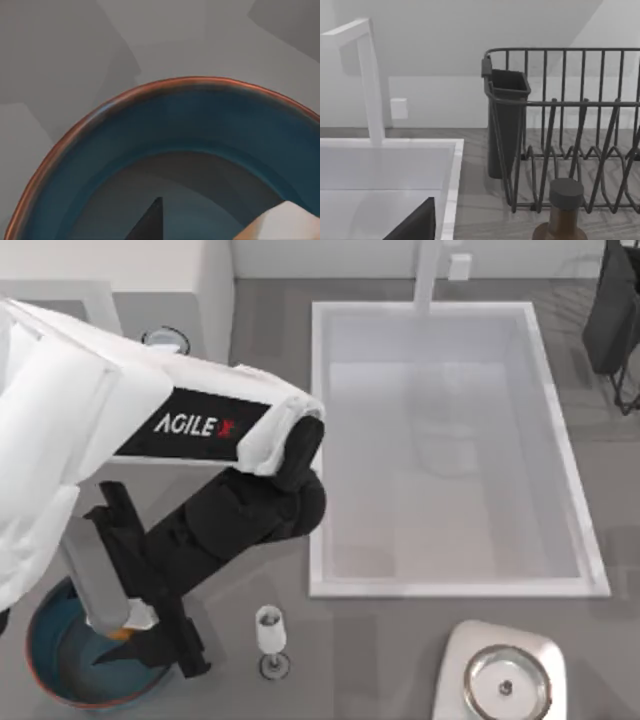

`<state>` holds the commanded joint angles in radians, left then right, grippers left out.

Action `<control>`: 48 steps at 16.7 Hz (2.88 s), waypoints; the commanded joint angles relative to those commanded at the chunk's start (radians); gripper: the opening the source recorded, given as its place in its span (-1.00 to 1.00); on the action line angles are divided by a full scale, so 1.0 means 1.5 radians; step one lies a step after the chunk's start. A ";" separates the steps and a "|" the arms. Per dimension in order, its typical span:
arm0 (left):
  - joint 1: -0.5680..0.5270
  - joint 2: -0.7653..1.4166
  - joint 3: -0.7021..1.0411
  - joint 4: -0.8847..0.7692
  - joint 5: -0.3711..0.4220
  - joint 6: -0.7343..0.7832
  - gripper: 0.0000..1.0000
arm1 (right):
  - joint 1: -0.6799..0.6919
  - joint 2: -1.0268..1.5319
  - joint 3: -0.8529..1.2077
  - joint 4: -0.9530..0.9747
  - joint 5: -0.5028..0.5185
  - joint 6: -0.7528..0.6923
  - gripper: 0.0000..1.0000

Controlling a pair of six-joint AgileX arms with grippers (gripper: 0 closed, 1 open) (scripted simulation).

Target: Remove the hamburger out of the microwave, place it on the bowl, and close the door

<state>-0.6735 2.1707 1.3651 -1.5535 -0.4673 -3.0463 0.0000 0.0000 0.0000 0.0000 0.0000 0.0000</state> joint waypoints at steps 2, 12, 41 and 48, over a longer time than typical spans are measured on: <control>0.003 -0.009 -0.005 0.001 -0.004 0.005 -1.00 | 0.000 0.000 0.000 0.000 0.000 0.000 1.00; 0.020 -0.039 -0.053 0.032 -0.025 0.028 -1.00 | 0.000 0.000 0.000 0.000 0.000 0.000 1.00; 0.028 0.022 -0.098 0.121 -0.020 0.018 1.00 | 0.000 0.000 0.000 0.000 0.000 0.000 1.00; 0.018 -0.025 -0.093 0.086 -0.020 0.029 1.00 | 0.000 0.000 0.000 0.000 0.000 0.000 1.00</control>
<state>-0.6467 2.1331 1.2261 -1.4239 -0.4974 -3.0026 0.0000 0.0000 0.0000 0.0000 0.0000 0.0000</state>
